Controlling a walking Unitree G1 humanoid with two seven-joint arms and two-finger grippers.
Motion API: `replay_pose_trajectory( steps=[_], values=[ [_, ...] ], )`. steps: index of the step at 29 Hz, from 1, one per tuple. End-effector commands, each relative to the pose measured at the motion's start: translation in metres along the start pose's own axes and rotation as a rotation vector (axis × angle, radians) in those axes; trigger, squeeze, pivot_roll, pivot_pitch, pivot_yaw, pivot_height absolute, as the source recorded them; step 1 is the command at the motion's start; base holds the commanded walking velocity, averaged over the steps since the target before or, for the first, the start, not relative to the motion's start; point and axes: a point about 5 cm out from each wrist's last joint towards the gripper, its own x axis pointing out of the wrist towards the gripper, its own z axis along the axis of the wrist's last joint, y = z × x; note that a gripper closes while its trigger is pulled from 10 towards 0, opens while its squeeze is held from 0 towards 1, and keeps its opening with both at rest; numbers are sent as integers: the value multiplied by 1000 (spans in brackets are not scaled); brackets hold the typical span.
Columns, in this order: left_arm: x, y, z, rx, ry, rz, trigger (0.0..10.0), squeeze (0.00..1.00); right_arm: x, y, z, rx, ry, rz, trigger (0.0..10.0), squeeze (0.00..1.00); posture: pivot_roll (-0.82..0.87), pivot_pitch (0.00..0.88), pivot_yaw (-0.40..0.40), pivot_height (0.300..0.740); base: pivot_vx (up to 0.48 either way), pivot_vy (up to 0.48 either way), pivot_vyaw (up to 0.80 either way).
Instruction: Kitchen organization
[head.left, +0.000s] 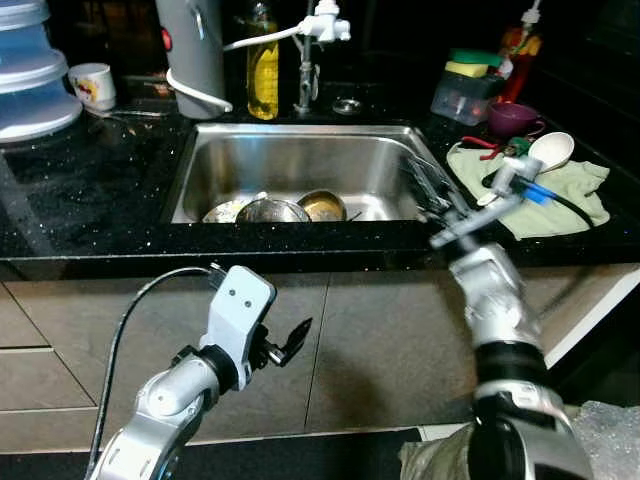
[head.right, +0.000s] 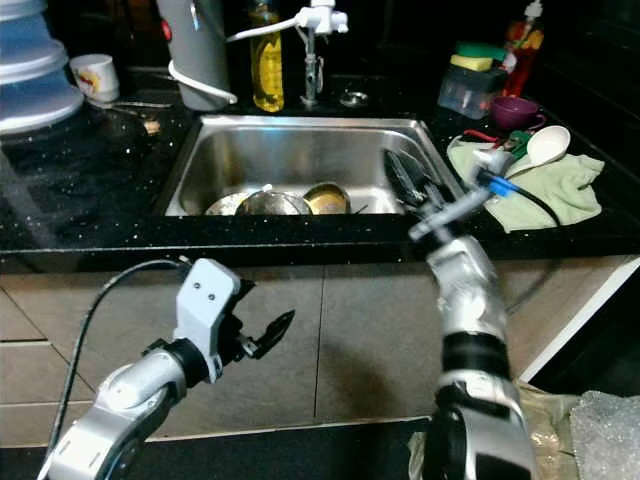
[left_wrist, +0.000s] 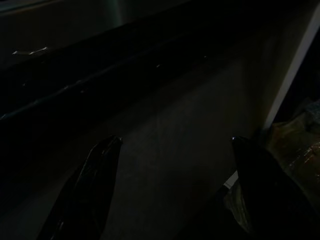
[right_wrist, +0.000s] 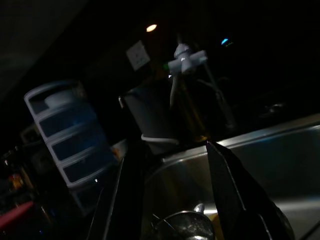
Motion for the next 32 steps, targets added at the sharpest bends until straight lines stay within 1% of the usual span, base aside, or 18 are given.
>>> replay_pose_trajectory(
  steps=[1,3,5,7,8,11,13,14,15,16,17,19,20,21,25,27,30,32],
  values=[
    [2,-3,-3,-1,4,-21,10000,0,-1,3,5,20,-26,19,10000,0,74,0,-49,740,480,0,0],
    [3,-4,-5,-24,-9,-29,10000,0,-10,1,2,-7,9,22,10000,0,73,0,-45,740,403,0,0],
    [4,-4,-6,-31,-13,-29,10000,0,-13,0,0,-22,24,18,10000,0,73,0,-45,740,0,0,0],
    [5,-4,-8,-30,-19,-30,10000,0,-23,-9,-4,-34,50,-20,10000,0,73,0,-44,740,0,0,0],
    [5,-4,-8,-30,-19,-30,10000,0,-23,-9,-4,-34,50,-20,10000,0,73,0,-44,740,0,0,0],
    [5,-4,-12,-21,-13,-32,10000,0,-41,-15,-5,19,51,-13,10000,0,72,0,-42,740,0,0,0],
    [5,-4,-12,-21,-13,-32,10000,0,-41,-15,-5,19,51,-13,10000,0,72,0,-42,740,0,0,0],
    [5,-5,-15,-20,-8,-36,10000,0,-48,-8,-5,63,63,63,10000,0,69,0,-38,740,0,0,0],
    [5,-5,-15,-20,-8,-36,10000,0,-48,-8,-5,63,63,63,10000,0,69,0,-38,740,0,0,0],
    [5,-6,-18,-17,3,-44,10000,0,-59,5,-9,111,116,200,10000,0,62,0,-34,740,0,0,0],
    [5,-6,-18,-17,3,-44,10000,0,-59,5,-9,111,116,200,10000,0,62,0,-34,740,0,0,0],
    [5,-7,-23,-15,14,-55,10000,0,-81,32,-18,209,228,429,10000,0,57,0,-32,740,0,0,0],
    [5,-7,-23,-15,14,-55,10000,0,-81,32,-18,209,228,429,10000,0,57,0,-32,740,0,0,0],
    [5,-7,-24,-15,15,-57,10000,0,-89,41,-22,249,269,490,10000,0,56,0,-30,740,0,0,0],
    [5,-7,-25,-16,13,-58,10000,0,-97,47,-26,284,308,533,10000,0,55,0,-32,740,0,0,0],
    [3,-9,-27,-21,17,-78,10000,0,-108,51,-29,307,365,577,10000,0,52,0,-31,740,0,0,0],
    [2,-11,-29,-24,21,-97,10000,0,-114,52,-33,306,421,592,10000,0,48,0,-29,740,0,0,0],
    [-2,-14,-33,-27,33,-120,10000,0,-123,44,-48,203,563,531,10000,0,42,0,-27,740,0,0,0]
  ],
)
